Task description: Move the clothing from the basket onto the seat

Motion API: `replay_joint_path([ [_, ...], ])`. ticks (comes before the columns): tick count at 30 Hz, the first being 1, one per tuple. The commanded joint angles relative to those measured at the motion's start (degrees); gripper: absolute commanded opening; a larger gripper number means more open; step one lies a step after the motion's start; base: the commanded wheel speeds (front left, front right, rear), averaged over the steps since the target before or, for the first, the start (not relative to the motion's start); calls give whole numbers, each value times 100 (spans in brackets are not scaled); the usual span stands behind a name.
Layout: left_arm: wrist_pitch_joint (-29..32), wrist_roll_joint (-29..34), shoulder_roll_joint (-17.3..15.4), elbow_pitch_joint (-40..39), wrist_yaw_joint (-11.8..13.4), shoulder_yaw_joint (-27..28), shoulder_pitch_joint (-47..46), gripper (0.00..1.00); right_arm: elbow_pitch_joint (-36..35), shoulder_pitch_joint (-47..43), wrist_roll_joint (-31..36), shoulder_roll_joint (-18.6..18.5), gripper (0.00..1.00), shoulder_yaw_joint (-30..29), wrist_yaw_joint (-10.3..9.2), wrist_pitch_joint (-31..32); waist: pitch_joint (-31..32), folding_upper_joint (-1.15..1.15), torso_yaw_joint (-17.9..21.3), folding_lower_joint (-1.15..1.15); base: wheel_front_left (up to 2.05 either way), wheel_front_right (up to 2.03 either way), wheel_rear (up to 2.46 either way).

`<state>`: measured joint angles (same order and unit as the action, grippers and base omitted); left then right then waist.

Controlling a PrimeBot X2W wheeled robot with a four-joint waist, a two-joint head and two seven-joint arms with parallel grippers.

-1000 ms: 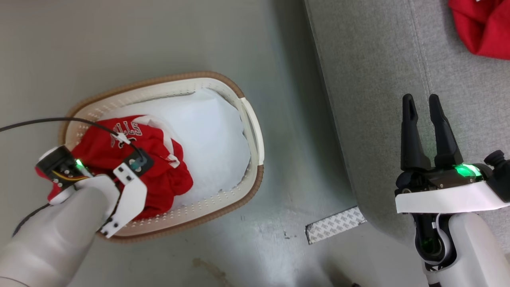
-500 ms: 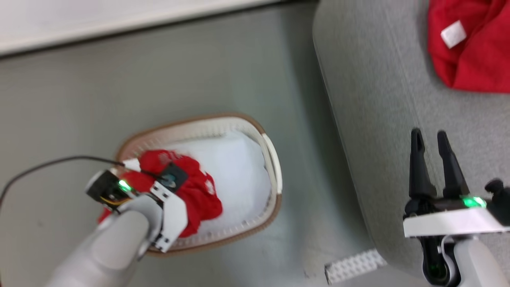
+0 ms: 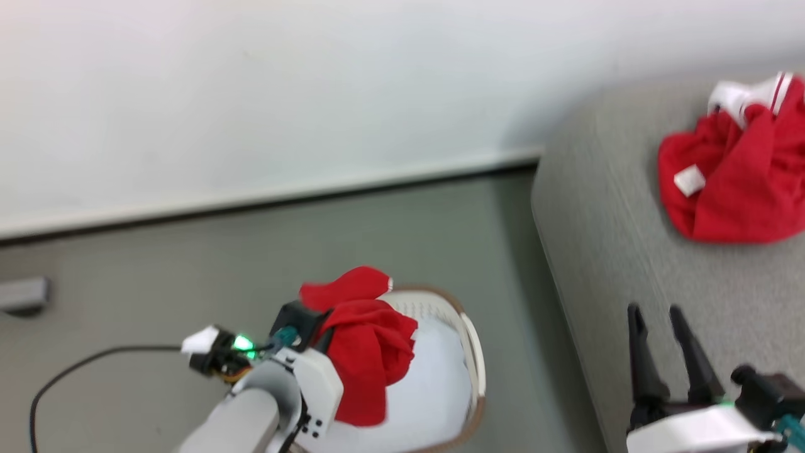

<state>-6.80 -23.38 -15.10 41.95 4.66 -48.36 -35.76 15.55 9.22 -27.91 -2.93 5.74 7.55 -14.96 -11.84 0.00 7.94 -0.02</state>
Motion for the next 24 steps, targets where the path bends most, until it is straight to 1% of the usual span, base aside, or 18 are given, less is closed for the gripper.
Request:
replay_joint_path([
  [1, -162, -182, 0, -114, 101, 102, 243, 0, 66, -196, 44, -73, 100, 31, -13, -16, 668, 0, -311, 2, 0, 0, 0],
  [8, -678, -533, -51, -843, 541, 567, 903, 0, 128, -561, 162, -191, 100, 199, -13, -16, 1235, 0, -467, 2, 0, 0, 0],
  [10, -763, -561, -107, -1112, 734, 737, 1070, 0, 112, -627, 238, -218, 100, 232, -13, -16, 1328, 0, -507, 2, 0, 0, 0],
  [14, -834, -527, -244, -1624, 1005, 1025, 1442, 0, 80, -709, 531, -315, 100, 325, -13, -16, 1499, 0, -537, 2, 0, 0, 0],
  [15, -834, -527, -244, -1624, 1005, 1025, 1442, 0, 80, -709, 531, -315, 100, 325, -13, -16, 1499, 0, -537, 2, 0, 0, 0],
  [16, -836, -517, -327, -1833, 1075, 1152, 1621, 0, 68, -758, 676, -327, 100, 338, -13, -16, 1580, 0, -538, 2, 0, 0, 0],
  [20, -838, -446, -506, -2232, 1140, 1398, 1957, 0, 46, -832, 940, -330, 100, 418, -13, -15, 1695, 0, -522, 2, 0, 0, 0],
  [24, -839, -390, -614, -2495, 1186, 1557, 2157, 0, 26, -844, 1006, -331, 100, 505, -13, -16, 1728, 0, -511, 2, 0, 0, 0],
])
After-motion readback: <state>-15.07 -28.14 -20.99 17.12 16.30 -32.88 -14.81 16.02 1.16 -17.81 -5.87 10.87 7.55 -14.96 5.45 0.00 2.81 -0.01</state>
